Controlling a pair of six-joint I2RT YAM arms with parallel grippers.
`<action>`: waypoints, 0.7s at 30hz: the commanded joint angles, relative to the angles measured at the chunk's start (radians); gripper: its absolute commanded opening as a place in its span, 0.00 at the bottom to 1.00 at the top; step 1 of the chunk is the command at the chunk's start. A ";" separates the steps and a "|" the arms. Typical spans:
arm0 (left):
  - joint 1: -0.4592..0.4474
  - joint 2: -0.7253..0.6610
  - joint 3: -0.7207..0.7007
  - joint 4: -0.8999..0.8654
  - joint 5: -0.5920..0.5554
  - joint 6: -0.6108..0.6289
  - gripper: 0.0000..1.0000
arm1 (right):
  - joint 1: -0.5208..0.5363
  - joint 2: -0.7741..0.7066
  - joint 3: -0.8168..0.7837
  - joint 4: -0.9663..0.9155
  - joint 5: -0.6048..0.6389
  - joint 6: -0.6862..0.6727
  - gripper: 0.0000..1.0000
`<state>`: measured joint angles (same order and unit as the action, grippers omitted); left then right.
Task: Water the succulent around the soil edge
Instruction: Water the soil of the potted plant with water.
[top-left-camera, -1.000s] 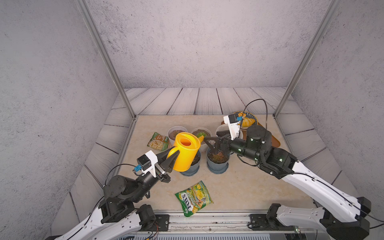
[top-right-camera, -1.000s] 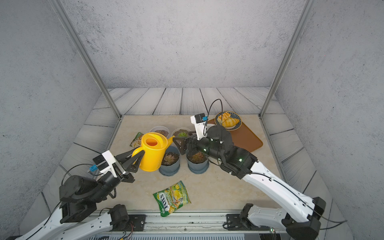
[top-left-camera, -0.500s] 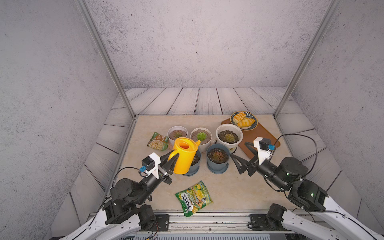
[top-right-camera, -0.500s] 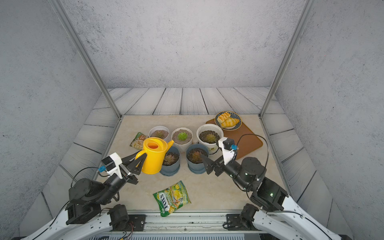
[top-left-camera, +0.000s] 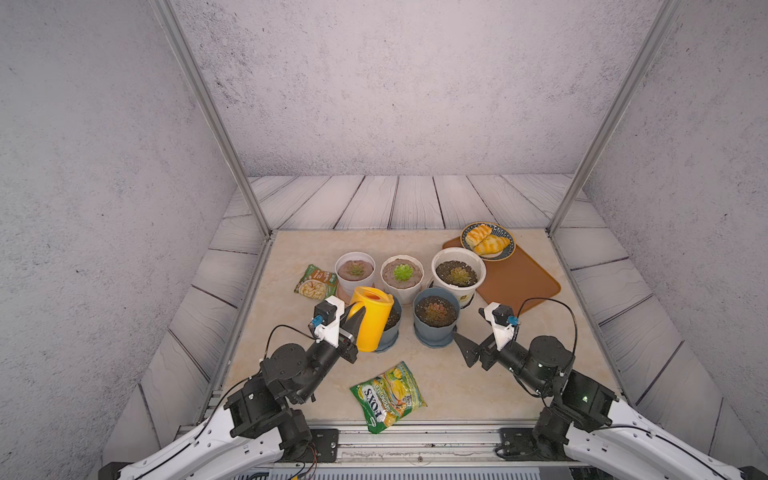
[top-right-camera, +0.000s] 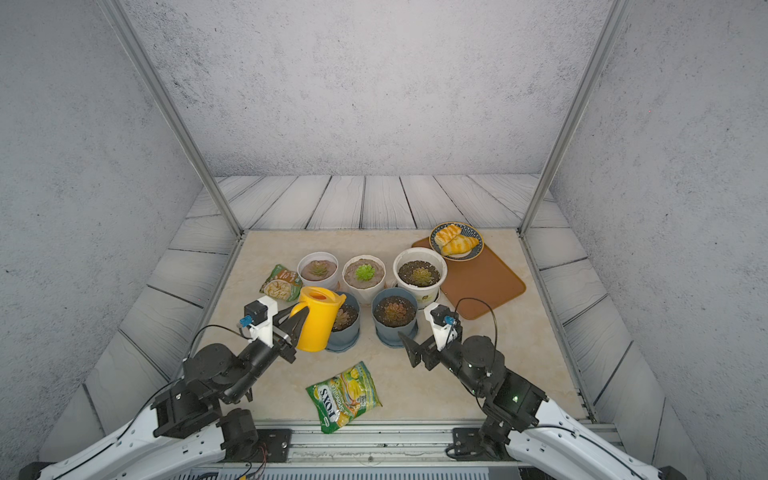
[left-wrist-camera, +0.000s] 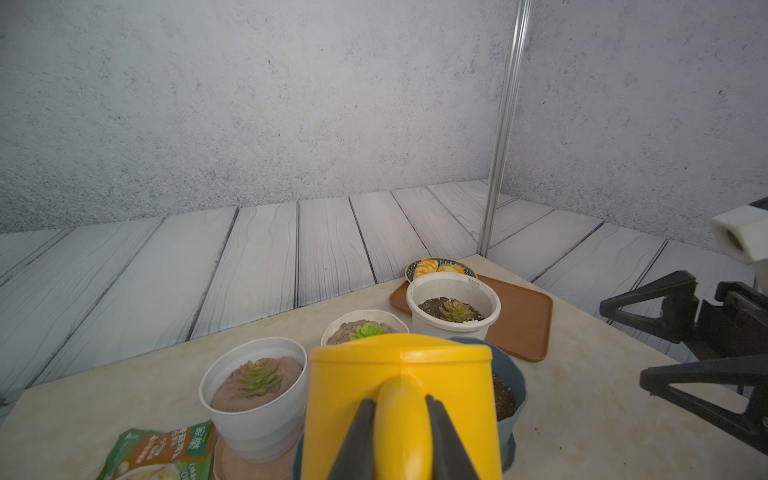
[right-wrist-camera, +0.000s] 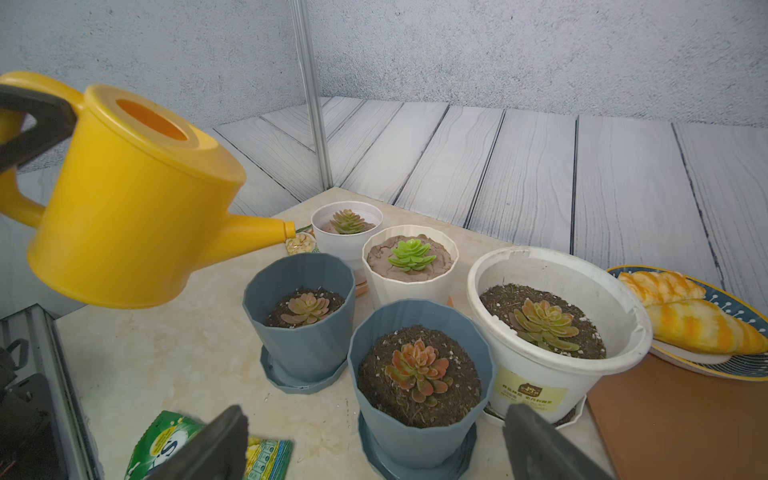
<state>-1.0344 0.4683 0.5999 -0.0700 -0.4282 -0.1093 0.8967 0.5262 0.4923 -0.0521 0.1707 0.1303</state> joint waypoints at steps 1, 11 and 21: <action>0.004 0.015 0.042 -0.084 -0.050 -0.077 0.00 | 0.004 -0.012 -0.009 0.048 0.008 0.005 0.99; 0.004 0.110 0.111 -0.190 -0.020 -0.120 0.00 | 0.004 0.001 -0.021 0.050 0.029 0.011 0.99; 0.004 0.273 0.241 -0.297 -0.020 -0.130 0.00 | 0.004 0.036 -0.008 0.038 0.037 0.008 0.99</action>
<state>-1.0344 0.7223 0.7883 -0.3355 -0.4347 -0.2276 0.8967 0.5598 0.4805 -0.0254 0.1879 0.1307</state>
